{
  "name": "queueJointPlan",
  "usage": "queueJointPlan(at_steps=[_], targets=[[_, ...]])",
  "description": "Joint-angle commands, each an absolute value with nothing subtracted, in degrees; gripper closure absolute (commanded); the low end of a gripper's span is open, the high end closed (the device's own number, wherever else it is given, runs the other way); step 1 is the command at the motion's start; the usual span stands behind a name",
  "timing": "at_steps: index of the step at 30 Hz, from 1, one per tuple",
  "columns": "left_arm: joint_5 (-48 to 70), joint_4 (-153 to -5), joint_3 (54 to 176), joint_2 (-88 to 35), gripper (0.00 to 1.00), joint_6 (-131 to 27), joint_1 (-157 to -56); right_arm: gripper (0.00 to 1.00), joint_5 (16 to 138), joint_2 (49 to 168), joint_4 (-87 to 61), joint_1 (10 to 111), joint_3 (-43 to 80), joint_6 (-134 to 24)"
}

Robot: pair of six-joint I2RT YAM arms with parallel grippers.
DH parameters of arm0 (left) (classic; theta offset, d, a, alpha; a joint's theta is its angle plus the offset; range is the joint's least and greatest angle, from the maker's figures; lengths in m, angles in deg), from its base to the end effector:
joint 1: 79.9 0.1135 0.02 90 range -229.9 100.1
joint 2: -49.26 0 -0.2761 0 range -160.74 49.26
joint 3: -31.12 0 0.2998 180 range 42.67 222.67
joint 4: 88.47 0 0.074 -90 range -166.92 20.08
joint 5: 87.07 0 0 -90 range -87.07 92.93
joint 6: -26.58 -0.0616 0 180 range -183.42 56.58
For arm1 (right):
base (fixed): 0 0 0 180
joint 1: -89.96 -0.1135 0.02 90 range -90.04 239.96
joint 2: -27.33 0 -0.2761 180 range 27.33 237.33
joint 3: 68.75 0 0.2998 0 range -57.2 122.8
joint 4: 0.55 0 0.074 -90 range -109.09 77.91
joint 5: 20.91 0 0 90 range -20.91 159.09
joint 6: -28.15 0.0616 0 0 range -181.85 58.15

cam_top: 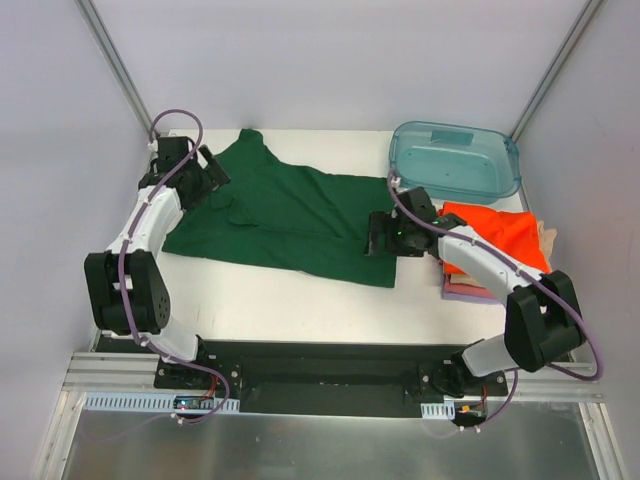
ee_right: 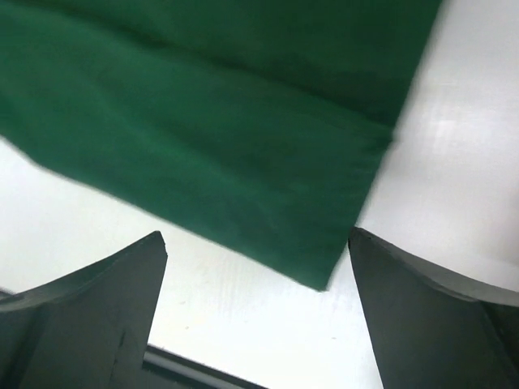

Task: Fold and stack the t-shirts
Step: Fold the flattened tshirt in 1/3 of the way

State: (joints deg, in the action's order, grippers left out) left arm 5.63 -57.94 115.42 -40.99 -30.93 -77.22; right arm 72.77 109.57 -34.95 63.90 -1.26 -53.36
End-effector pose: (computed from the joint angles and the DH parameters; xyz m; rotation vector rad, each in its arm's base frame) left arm 0.4280 0.0171 0.2779 -0.6478 2.1315 -0.3397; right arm 0.3228 0.1623 0.2083 -0.4043 2.4235 0.3471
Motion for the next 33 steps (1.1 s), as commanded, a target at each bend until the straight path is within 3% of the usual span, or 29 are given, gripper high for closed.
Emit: queueJointPlan(at_steps=[1,7,17,26,33], targets=[[4.3,-56.6,113.2,-44.9,0.01,-30.5,-76.9,0.04,78.6,113.6,-30.6,58.1,-0.4,-54.2],[6.4,-55.7,113.8,-53.1,0.01,-26.8,-74.6,0.04,81.6,122.2,-28.4,56.7,1.3,-52.2],[1.3,-55.8,101.1,-50.5,0.01,-21.8,-74.1,0.04,79.6,118.9,-27.6,56.8,-7.4,-52.6],[0.9,-55.4,74.9,-24.9,0.01,-14.4,-74.2,0.04,81.2,108.1,-27.5,56.8,-19.3,-52.2],[-0.3,-46.7,67.7,-1.7,0.01,-12.5,-74.2,0.04,80.3,97.7,-30.5,56.9,-23.9,-53.9]])
